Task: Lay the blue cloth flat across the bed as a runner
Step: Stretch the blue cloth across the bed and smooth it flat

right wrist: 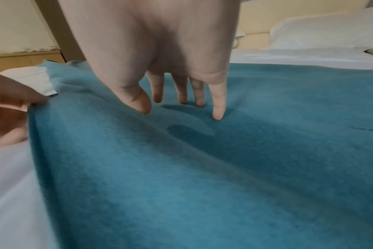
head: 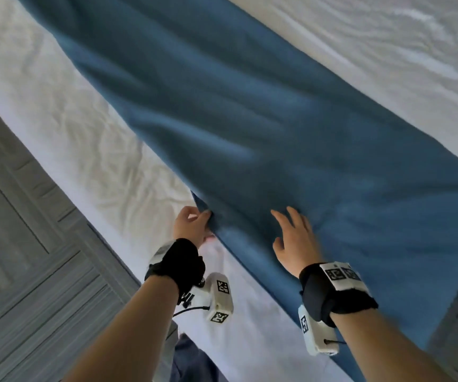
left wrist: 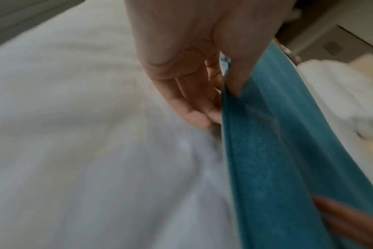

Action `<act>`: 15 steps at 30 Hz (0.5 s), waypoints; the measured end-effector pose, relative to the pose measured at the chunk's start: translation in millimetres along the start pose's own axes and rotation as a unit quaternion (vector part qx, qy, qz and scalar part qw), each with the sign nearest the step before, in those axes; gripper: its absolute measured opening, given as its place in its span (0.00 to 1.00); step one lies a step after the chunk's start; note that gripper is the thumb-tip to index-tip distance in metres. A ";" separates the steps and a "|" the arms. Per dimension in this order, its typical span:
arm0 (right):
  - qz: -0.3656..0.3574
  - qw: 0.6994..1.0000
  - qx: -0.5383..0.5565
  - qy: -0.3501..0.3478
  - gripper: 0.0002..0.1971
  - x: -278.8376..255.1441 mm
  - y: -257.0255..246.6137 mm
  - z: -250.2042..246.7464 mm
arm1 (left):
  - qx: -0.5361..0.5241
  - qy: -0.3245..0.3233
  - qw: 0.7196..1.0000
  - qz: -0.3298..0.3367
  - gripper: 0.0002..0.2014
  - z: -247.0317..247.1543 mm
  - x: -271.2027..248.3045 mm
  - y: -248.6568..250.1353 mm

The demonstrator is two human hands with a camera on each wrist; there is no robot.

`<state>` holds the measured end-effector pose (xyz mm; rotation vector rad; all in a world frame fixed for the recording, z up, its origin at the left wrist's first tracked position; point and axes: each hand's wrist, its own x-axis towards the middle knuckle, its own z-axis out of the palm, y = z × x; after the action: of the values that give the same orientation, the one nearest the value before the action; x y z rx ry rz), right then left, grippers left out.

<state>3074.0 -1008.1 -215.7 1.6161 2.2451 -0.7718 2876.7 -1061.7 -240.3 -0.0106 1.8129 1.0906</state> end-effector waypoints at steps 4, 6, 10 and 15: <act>0.034 0.999 0.012 0.001 0.30 -1.6 -29.7 10.1 | 0.056 0.008 0.998 -0.007 0.13 -33.2 -1.9 -9.1; 0.048 0.999 0.010 -0.003 0.30 -2.0 -37.5 12.9 | 0.060 0.003 0.998 -0.017 0.13 -45.5 -3.9 -12.8; 0.068 0.997 0.025 0.005 0.29 -1.2 -43.4 15.8 | 0.057 -0.038 0.997 -0.032 0.11 -53.7 3.3 -4.1; 0.064 0.996 0.062 0.021 0.29 -5.0 -40.1 18.1 | 0.002 -0.047 0.998 -0.037 0.04 -60.8 23.8 23.6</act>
<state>3036.6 -1031.7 -217.5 1.8286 2.1345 -0.8654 2809.5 -1078.3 -235.2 -0.0221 1.7175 1.0185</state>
